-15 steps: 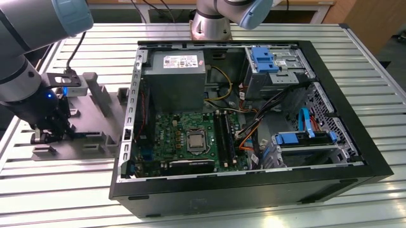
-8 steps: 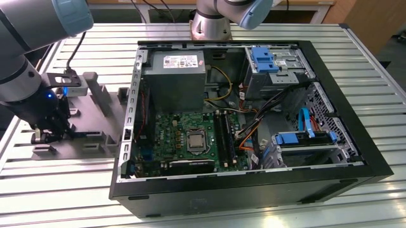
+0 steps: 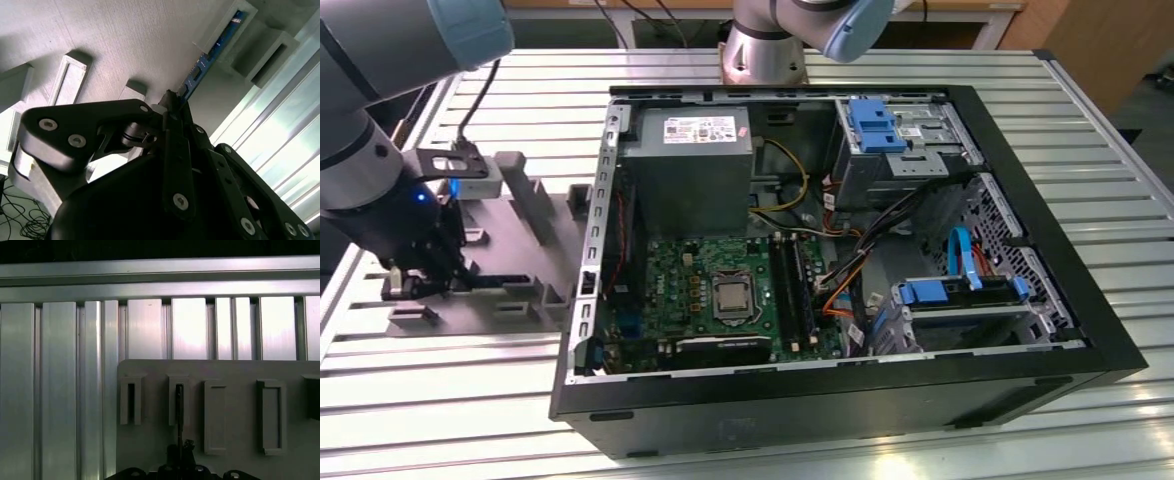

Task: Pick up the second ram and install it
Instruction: 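Pick up the second ram and move it above second insertion slot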

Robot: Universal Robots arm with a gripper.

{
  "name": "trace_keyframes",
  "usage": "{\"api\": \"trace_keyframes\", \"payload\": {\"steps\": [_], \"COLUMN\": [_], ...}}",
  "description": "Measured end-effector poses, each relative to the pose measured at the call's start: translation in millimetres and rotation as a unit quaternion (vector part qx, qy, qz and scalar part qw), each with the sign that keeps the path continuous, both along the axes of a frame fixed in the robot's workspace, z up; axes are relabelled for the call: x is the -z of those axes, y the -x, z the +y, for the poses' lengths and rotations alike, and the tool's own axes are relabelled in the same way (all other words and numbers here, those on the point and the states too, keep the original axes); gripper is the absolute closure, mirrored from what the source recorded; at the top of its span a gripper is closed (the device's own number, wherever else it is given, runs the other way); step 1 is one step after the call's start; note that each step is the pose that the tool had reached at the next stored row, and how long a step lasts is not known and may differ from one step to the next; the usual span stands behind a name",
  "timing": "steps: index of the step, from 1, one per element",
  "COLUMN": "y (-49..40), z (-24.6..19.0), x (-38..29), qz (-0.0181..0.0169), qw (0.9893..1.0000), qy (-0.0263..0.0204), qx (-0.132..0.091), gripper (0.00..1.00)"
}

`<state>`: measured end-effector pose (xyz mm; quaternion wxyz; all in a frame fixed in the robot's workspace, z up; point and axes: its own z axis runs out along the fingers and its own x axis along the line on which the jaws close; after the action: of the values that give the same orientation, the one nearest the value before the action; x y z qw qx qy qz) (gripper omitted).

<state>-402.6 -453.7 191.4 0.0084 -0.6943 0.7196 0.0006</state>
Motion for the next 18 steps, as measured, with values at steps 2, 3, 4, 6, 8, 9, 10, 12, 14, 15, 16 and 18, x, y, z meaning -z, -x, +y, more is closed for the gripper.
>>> {"api": "trace_keyframes", "payload": {"steps": [2, 3, 4, 6, 8, 9, 10, 12, 14, 15, 16, 18], "y": [0.0, 0.0, 0.0, 0.0, 0.0, 0.0, 0.0, 0.0, 0.0, 0.0, 0.0, 0.0], "z": [0.0, 0.0, 0.0, 0.0, 0.0, 0.0, 0.0, 0.0, 0.0, 0.0, 0.0, 0.0], "x": [-4.2, -6.0, -8.1, -12.7, -17.0, -19.1, -20.4, -20.7, -21.9, -22.0, -22.1, -22.8], "qz": [0.0000, 0.0000, 0.0000, 0.0000, 0.0000, 0.0000, 0.0000, -0.0001, 0.0000, 0.0000, 0.0000, 0.0001], "qw": [1.0000, 1.0000, 1.0000, 1.0000, 1.0000, 1.0000, 1.0000, 1.0000, 1.0000, 1.0000, 1.0000, 1.0000], "qy": [0.0000, 0.0000, 0.0000, 0.0000, 0.0000, 0.0000, 0.0000, -0.0001, 0.0000, 0.0000, 0.0000, 0.0001], "qx": [0.000, 0.000, 0.000, 0.000, 0.000, 0.000, 0.000, 0.000, 0.000, 0.000, 0.000, 0.000], "gripper": [0.86, 0.86, 0.86, 0.86, 0.86, 0.86, 0.86, 0.86, 0.86, 0.86, 0.86, 0.86]}}
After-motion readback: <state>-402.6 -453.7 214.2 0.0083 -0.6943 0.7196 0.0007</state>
